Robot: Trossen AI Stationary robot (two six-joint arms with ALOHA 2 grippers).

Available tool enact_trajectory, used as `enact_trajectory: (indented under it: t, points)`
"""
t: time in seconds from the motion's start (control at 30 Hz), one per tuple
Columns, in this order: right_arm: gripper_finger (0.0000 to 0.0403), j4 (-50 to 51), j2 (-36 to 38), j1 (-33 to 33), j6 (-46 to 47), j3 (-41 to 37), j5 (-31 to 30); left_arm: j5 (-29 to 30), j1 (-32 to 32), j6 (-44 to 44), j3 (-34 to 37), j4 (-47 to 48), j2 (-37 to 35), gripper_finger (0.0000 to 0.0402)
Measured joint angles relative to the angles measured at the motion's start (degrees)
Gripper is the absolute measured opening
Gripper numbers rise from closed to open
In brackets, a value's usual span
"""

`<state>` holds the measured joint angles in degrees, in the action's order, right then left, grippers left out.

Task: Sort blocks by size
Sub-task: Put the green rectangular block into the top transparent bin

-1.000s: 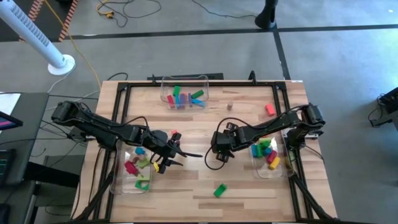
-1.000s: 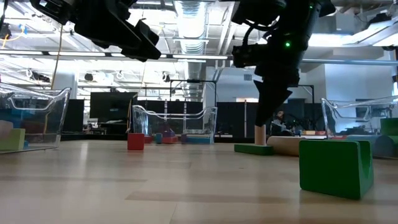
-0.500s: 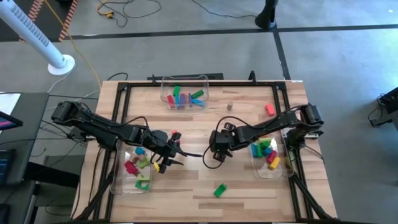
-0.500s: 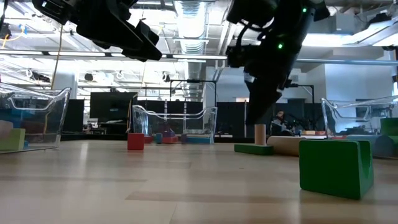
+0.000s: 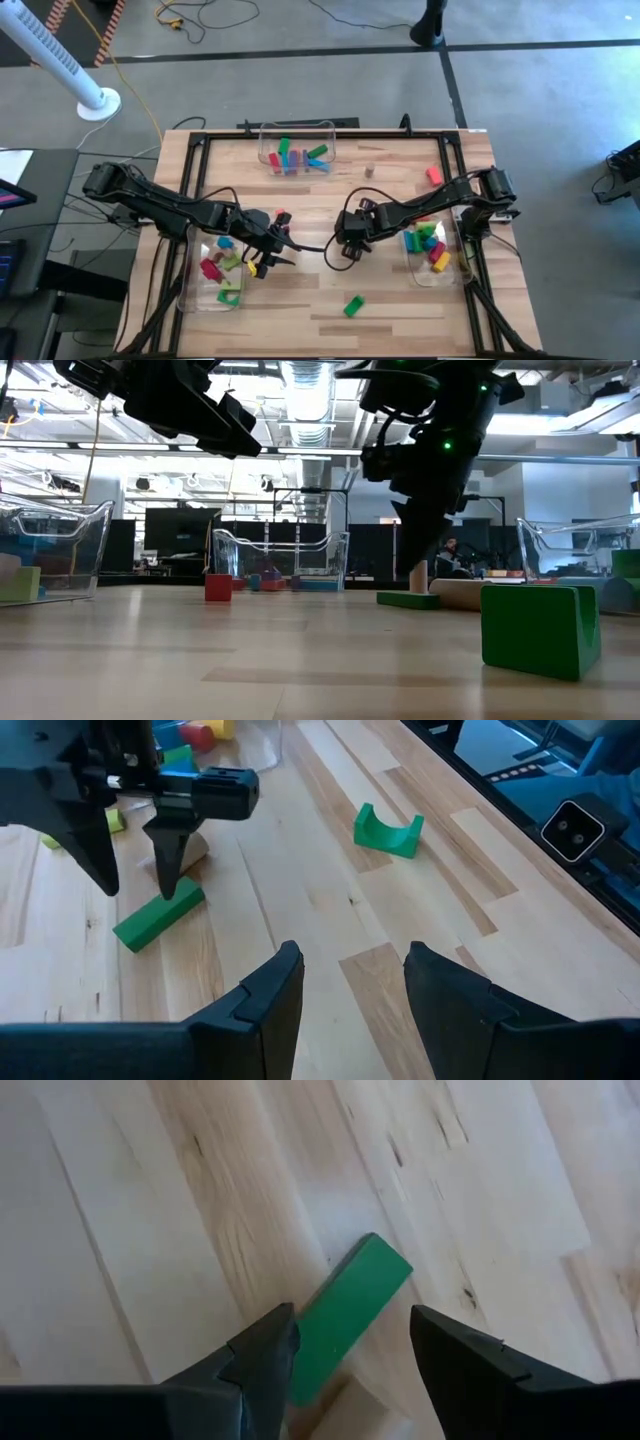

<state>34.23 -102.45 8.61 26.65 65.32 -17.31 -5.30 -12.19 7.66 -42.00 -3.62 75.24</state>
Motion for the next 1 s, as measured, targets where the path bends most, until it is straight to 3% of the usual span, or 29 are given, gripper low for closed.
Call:
enact_trajectory:
  t: [0.57,1.0]
  points:
    - [0.023,-3.11,-2.81,-3.27,0.36,-2.57,0.95,-0.03,0.0,-0.17,0.0,-0.26,1.03,0.0167]
    - [0.023,-6.97,-3.15,-2.55,-0.51,-2.95,3.11,1.09,0.03,-0.24,0.0,-4.08,9.65,0.0167]
